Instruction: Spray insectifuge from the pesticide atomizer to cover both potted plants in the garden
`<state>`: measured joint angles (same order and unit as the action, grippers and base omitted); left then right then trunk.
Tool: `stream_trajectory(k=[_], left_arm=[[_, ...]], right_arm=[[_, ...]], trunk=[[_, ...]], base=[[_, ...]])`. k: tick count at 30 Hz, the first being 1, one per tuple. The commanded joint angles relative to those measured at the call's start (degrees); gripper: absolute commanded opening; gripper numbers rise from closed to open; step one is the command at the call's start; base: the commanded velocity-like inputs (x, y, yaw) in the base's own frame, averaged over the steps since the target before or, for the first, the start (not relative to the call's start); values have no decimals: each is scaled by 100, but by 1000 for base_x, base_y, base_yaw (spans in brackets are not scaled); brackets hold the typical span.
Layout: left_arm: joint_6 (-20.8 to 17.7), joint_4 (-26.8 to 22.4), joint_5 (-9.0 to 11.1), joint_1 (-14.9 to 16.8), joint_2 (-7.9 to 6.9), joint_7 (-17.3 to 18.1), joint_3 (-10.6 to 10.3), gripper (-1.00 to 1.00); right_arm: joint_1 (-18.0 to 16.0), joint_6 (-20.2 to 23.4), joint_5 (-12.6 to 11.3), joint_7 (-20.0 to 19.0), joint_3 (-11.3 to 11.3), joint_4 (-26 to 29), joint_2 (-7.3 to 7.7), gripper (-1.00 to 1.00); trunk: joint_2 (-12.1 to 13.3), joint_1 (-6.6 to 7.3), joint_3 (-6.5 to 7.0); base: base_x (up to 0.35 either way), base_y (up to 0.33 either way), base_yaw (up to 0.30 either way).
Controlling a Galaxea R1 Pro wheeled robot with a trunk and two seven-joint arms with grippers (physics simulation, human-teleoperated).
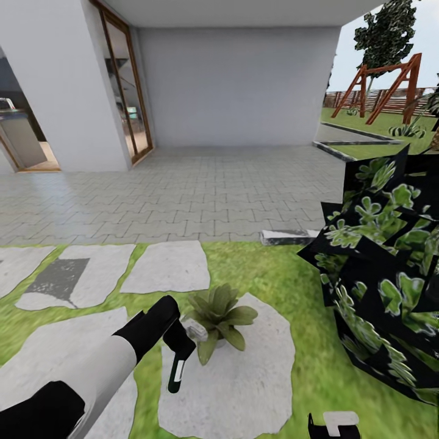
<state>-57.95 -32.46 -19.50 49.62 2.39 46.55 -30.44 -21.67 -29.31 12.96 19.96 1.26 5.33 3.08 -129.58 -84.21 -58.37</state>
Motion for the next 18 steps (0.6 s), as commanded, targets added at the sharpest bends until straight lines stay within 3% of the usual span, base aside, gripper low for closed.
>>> stream_trajectory(k=[1,11,18], left_arm=[[-14,-6,-64,4,3,56,-5,-100],[-14,8,-63,-2,-2,56,-15,-100],[-21,8,-57,3,7,65,-4,-100]], right_arm=[[-4,-4,57,34,14,-6,-1,100],[-4,-4,57,34,14,-7,-1,100],[-4,-4,57,34,14,-11,-1,100]], trunk=[[-2,1,-5],[-2,1,-5],[-2,1,-5]], base=[[6,-262,0],[-135,-205,0],[123,-99,0]])
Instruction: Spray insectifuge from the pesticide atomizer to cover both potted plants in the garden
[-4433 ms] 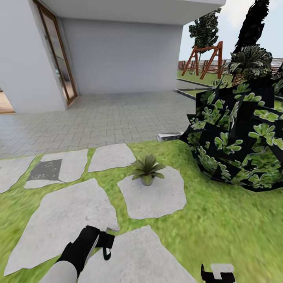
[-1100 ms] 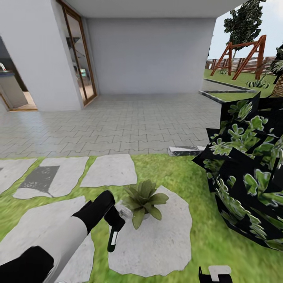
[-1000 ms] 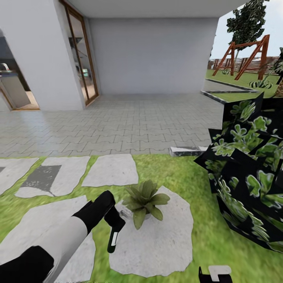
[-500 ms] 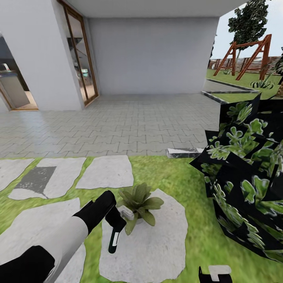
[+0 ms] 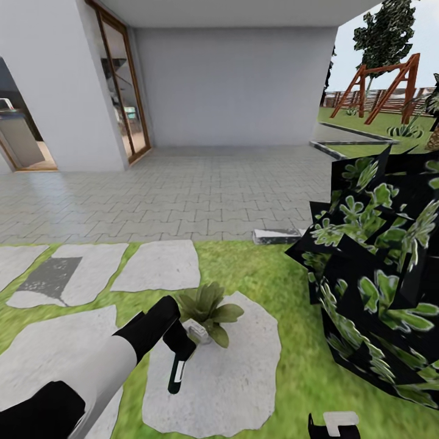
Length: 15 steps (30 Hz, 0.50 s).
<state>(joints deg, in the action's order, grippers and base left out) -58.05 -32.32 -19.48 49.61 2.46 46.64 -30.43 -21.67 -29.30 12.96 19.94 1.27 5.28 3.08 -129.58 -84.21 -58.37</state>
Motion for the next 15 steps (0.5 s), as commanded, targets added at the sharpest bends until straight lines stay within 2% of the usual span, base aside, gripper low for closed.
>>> stream_trajectory(k=[1,8,15], left_arm=[[-12,-5,-58,2,0,59,-6,-100],[-8,463,-61,-64,20,64,-23,-100],[-13,540,-65,-25,18,64,15,-100]], right_arm=[[-4,-6,58,36,14,-7,0,100],[-4,-6,58,36,14,-6,-2,100],[-4,-6,58,36,14,-7,-3,100]], trunk=[[-2,0,-5],[-2,0,-5],[-2,0,-5]], base=[[43,-24,0],[6,-4,0],[17,0,0]])
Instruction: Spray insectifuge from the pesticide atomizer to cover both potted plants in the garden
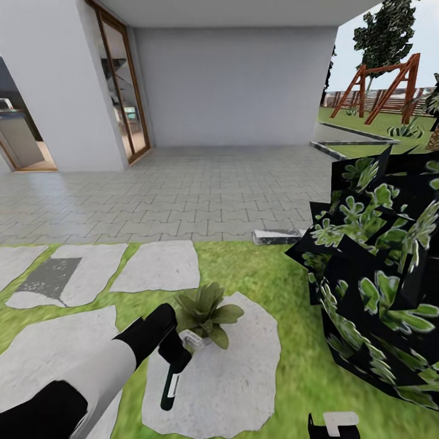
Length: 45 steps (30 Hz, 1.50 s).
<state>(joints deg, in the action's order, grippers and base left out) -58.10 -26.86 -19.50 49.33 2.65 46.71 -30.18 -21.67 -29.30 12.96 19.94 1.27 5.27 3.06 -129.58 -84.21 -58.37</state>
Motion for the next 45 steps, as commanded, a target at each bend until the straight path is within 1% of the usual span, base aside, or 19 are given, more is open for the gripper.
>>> stream_trajectory(k=[1,6,10,16,21,23,26,28,29,30,31,32,36,38,41,45], left_arm=[[-9,-16,-63,16,16,57,-7,-100],[-9,-69,-63,30,39,57,-5,-100],[-16,-94,-63,65,50,57,-6,-100],[-17,-77,-47,301,65,57,-5,-100],[-18,-87,-46,362,104,57,-19,-100],[-18,-66,-44,473,114,62,-21,-100],[-19,33,-38,669,180,69,-25,-100],[-18,74,-42,746,216,149,-32,-100],[-18,84,-45,776,228,240,-37,-100],[-13,93,-53,804,241,416,-48,-100],[-11,97,-63,818,244,565,-107,-100],[-10,99,-76,825,241,664,-250,-100],[-9,108,-87,779,219,759,-728,-100],[-9,110,-89,756,193,840,-874,-100],[-5,132,-94,744,156,977,-927,-100],[-6,276,-111,738,149,1023,-935,-100]], right_arm=[[-4,-6,58,37,14,-7,-4,100],[-4,-6,58,37,14,-8,-3,100],[-4,-6,58,37,14,-8,-4,100],[-4,-6,58,37,14,-8,-6,100],[-4,-6,58,37,14,-8,-6,100],[-4,-6,58,37,14,-8,-6,100],[-4,-6,58,37,12,-6,-7,100],[-4,-6,58,37,13,-6,-7,100],[-4,-6,58,37,14,-7,-7,100],[-4,-6,58,37,14,-7,-7,100],[-4,-6,58,37,14,-7,-5,100],[-4,-6,58,37,14,-6,-4,100],[-4,-6,58,37,13,-8,-6,100],[-4,-6,58,35,14,-8,-5,100],[-4,-6,58,36,14,-8,-6,100],[-4,-6,58,32,14,-8,0,100]], trunk=[[-2,0,-5],[-2,0,-5],[-2,0,-5],[-2,0,-5],[-2,0,-5],[-2,0,-5],[-2,0,-5],[-2,0,-5],[-2,0,-5],[-2,0,-5],[-2,0,-5],[-2,0,-5],[-2,0,-5],[-2,0,-5],[-2,0,-5],[-2,0,-5]], base=[[202,0,0],[290,0,0],[100,0,0],[16,0,0],[163,0,0],[93,0,0],[28,0,0],[8,0,0],[4,0,0],[2,0,0],[1,0,0],[0,0,0],[0,0,0],[0,0,0],[0,0,0],[0,0,0]])
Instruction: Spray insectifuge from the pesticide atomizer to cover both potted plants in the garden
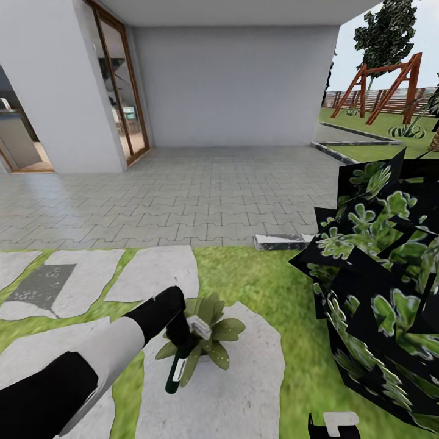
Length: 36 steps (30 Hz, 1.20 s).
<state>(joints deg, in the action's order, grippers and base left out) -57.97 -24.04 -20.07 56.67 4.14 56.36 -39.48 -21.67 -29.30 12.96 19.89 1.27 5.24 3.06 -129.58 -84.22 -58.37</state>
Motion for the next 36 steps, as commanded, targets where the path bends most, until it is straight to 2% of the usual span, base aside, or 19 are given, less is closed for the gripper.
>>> stream_trajectory(k=[1,3,4,6,11,16,21,36], left_arm=[[-19,41,-55,3,-1,59,-6,-100],[-21,209,-61,2,-25,55,13,-100],[-21,297,-65,7,-110,52,43,-100],[-16,324,-67,10,-181,51,42,-100],[-2,349,-67,-25,-209,31,12,-100],[4,339,-67,-274,-202,-179,25,-100],[5,323,-73,-328,-155,-243,66,-100],[-28,250,-69,-78,-60,-285,190,-100]], right_arm=[[-4,-6,58,35,14,-6,0,100],[-4,-6,58,33,14,-6,2,100],[-4,-6,61,32,14,-6,2,100],[-4,-4,64,32,14,-6,3,100],[-4,-2,65,32,14,-6,2,100],[-4,1,65,32,14,-6,2,100],[-4,3,66,32,14,-6,2,100],[-4,3,66,32,14,-6,2,100]], trunk=[[-2,1,-5],[-2,1,-5],[-2,1,-5],[-2,1,-5],[-2,1,-5],[-2,1,-5],[-2,1,-5],[-2,1,-5]], base=[[0,0,0],[0,0,0],[0,0,0],[0,0,0],[0,0,0],[0,0,0],[0,0,0],[0,0,0]])
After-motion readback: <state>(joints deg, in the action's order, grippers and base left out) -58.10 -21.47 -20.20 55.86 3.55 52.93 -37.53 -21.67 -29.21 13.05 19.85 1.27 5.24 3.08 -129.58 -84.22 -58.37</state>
